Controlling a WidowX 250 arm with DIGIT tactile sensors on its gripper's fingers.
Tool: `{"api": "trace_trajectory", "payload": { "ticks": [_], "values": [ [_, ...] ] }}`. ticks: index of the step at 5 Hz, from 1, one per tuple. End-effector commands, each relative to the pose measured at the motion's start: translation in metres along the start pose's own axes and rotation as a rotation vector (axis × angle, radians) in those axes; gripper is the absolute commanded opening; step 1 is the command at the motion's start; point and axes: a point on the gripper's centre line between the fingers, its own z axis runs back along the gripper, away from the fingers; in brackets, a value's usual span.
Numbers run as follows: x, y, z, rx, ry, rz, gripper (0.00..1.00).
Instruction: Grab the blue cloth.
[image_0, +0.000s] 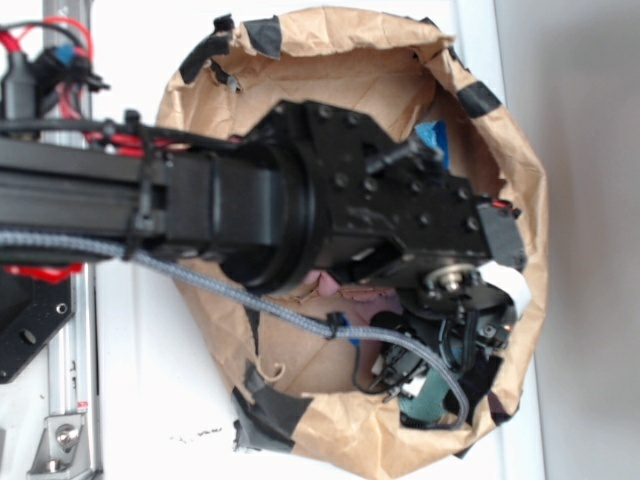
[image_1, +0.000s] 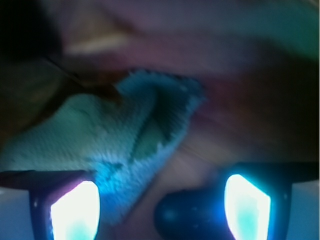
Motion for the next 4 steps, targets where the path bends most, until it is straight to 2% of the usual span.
{"api": "trace_trajectory", "payload": {
  "ticks": [1,3,4],
  "values": [
    [0.008,-0.025,0.006,-0.017,-0.042,-0.063,1.0],
    [0.023,-0.043,-0.038,-0.044,-0.011,-0.125,1.0],
    [0.022,-0.041,-0.043,-0.023,-0.008,-0.094,0.0]
  ]
}}
